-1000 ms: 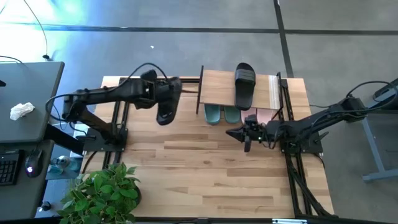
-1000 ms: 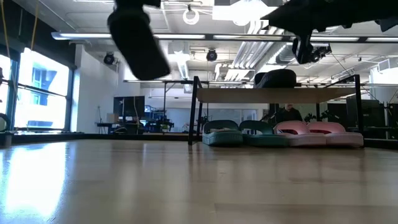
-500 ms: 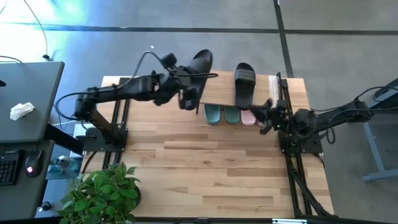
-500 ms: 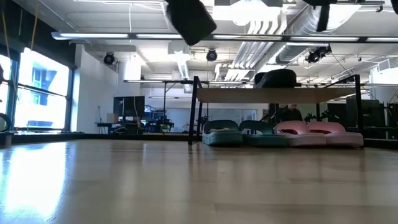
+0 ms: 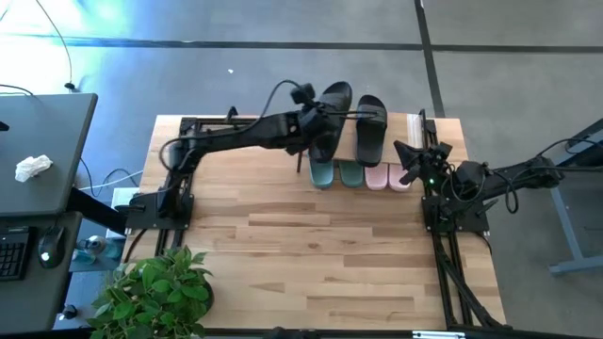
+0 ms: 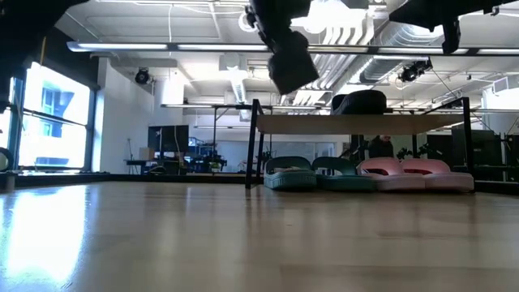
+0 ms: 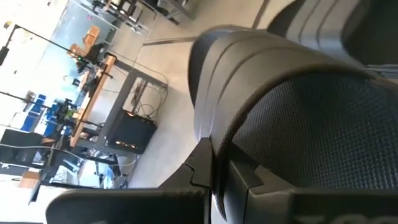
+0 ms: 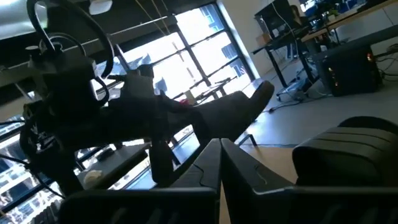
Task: Pick and place slides into the shelf
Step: Put the black slide on the shelf
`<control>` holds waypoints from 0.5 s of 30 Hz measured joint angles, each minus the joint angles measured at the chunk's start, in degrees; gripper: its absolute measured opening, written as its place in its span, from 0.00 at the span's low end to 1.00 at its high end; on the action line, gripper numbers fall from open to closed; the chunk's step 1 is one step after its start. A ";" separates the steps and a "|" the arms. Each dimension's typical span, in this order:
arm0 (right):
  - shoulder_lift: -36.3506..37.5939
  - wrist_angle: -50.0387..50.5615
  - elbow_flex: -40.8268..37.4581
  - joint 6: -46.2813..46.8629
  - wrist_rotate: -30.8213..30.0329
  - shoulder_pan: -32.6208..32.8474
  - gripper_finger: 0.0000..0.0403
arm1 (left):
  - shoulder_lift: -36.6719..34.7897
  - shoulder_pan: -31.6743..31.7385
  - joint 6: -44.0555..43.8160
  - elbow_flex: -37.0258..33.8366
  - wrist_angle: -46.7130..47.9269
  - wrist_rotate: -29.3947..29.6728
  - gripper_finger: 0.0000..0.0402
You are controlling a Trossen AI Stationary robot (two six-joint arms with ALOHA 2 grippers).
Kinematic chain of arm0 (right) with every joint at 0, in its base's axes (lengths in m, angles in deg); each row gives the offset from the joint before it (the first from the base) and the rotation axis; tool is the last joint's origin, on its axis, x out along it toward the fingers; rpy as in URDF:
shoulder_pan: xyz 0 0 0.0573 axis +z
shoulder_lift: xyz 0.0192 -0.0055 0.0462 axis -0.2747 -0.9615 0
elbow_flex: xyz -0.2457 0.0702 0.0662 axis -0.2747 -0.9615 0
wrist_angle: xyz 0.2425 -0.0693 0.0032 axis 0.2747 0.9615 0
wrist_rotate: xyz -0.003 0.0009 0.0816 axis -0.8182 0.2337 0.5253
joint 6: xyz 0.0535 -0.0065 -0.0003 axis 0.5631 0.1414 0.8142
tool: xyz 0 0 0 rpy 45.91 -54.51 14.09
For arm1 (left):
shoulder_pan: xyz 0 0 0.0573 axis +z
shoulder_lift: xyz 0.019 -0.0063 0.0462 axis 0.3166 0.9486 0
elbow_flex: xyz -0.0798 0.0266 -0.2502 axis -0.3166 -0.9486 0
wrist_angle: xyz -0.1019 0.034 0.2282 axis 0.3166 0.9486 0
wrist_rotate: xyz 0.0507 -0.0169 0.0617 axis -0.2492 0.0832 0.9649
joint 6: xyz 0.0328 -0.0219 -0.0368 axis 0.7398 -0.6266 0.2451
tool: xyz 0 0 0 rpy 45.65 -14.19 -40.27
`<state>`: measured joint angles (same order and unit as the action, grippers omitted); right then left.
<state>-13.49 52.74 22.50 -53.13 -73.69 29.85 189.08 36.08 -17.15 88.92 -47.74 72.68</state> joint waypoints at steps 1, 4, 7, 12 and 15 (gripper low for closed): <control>-0.02 0.20 0.00 0.08 -0.23 -0.02 0.00 | 1.20 0.04 -0.01 1.18 0.46 0.04 0.00; -0.02 0.37 0.00 0.09 -0.30 0.00 0.00 | 4.36 0.00 -0.47 4.01 0.68 0.45 0.00; -0.04 0.41 0.00 0.12 -0.27 0.00 0.00 | 6.87 0.00 -1.67 6.05 0.27 1.02 0.00; -0.04 0.43 0.00 0.20 -0.26 0.00 0.00 | 8.80 0.04 -4.87 6.24 0.28 2.23 0.00; -0.04 0.68 0.00 1.20 -0.27 0.00 0.00 | 8.97 0.04 -5.21 6.24 0.26 4.26 0.00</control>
<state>-13.54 53.42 22.50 -51.92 -73.96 29.85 198.06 36.13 -22.36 95.16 -47.48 76.93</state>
